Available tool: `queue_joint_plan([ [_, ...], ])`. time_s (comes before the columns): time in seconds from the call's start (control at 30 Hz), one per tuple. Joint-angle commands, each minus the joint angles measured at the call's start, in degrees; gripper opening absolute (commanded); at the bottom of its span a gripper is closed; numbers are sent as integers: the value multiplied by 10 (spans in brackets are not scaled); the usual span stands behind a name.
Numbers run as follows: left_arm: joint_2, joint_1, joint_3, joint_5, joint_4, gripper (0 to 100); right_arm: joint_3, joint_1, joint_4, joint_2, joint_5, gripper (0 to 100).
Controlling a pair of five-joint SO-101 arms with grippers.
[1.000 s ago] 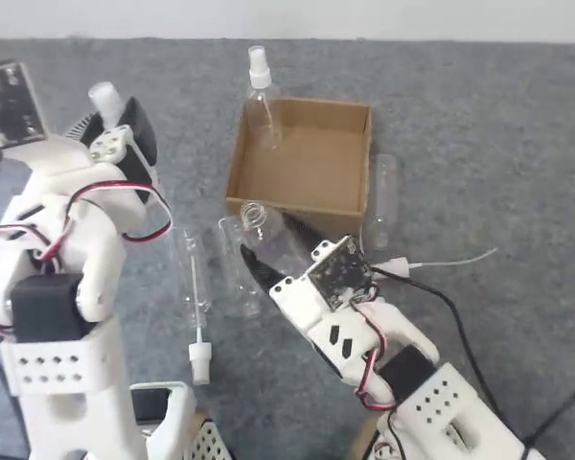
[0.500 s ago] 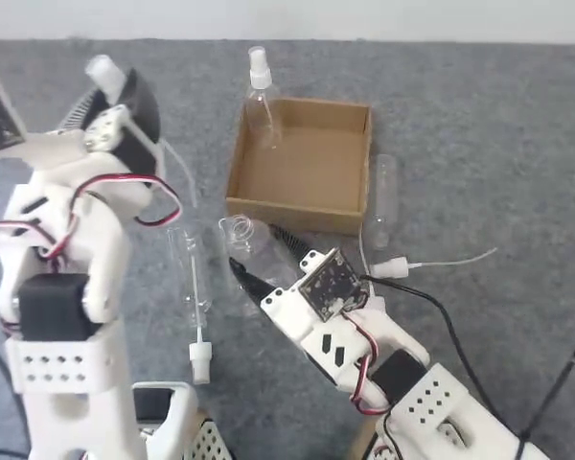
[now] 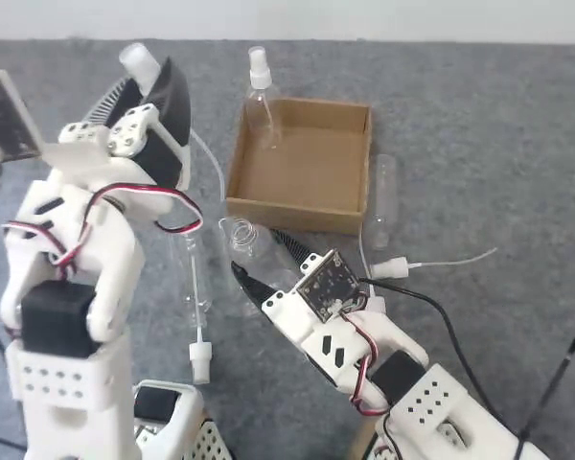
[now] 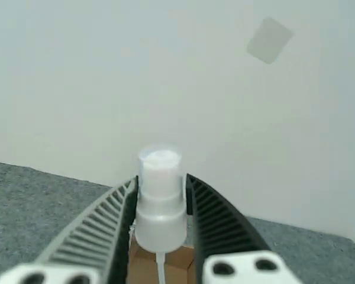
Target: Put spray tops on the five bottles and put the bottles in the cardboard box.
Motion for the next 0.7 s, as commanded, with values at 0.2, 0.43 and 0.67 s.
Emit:
queue_joint_plan([
  [0.2, -15, 14, -48, 3, 50, 12, -3, -2, -15, 1, 2, 19],
  [0.43, -15, 42, -45, 2, 77, 12, -3, -2, -15, 1, 2, 19],
  [0.67, -15, 44, -32, 2, 77, 12, -2, -2, -15, 1, 2, 19],
])
